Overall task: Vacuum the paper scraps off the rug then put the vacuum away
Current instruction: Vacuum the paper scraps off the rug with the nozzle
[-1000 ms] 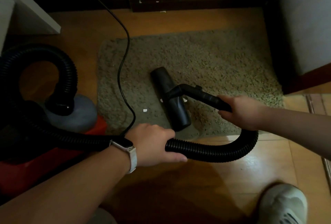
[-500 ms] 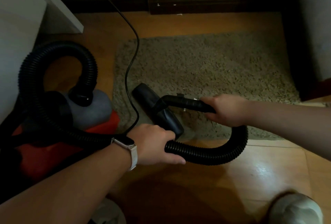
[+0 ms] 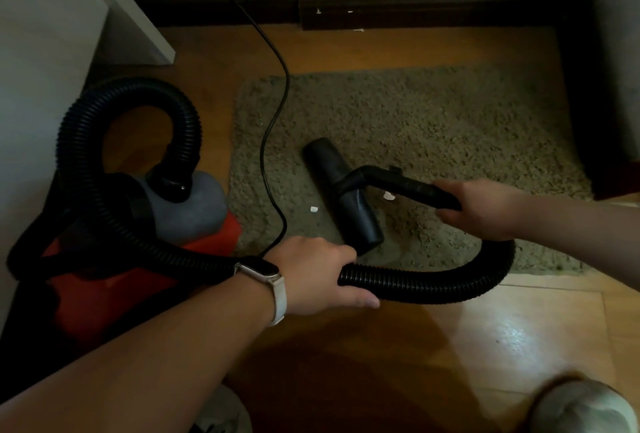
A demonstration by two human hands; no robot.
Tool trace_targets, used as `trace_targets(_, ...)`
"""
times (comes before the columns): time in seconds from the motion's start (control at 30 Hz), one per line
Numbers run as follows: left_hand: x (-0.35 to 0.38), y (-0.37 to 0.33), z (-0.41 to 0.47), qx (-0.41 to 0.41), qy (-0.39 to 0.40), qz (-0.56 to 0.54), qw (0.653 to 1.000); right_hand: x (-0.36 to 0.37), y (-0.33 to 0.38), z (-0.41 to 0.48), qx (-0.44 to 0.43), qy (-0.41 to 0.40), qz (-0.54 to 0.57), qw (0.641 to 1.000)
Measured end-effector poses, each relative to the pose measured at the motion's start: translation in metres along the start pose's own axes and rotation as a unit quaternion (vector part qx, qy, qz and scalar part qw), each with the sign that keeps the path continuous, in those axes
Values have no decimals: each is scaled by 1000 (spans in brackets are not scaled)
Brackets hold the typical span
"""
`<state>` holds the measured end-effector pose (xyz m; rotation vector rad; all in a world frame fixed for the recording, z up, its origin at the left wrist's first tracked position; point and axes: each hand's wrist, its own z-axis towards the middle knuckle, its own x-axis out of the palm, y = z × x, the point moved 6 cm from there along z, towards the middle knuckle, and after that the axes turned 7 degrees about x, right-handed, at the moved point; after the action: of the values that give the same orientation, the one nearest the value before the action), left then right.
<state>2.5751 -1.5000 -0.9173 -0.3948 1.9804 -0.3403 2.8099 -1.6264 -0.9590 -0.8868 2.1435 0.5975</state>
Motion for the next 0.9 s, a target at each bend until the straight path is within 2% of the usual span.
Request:
trace_targets(0.13, -3, -5, 5, 16, -2, 3, 1000, -4, -20, -4, 35, -31, 0, 999)
trace_targets(0.37, -2, -7, 4, 14, 19, 19, 1000, 9, -24, -6, 53, -8, 17, 998)
trace_targets(0.5, 2, -7, 4, 5, 31, 47, 998, 24, -23, -6, 41, 3, 58, 998)
trace_targets(0.9, 5, -3, 2, 7, 41, 37, 998, 27, 23, 22, -25, 20, 53, 998)
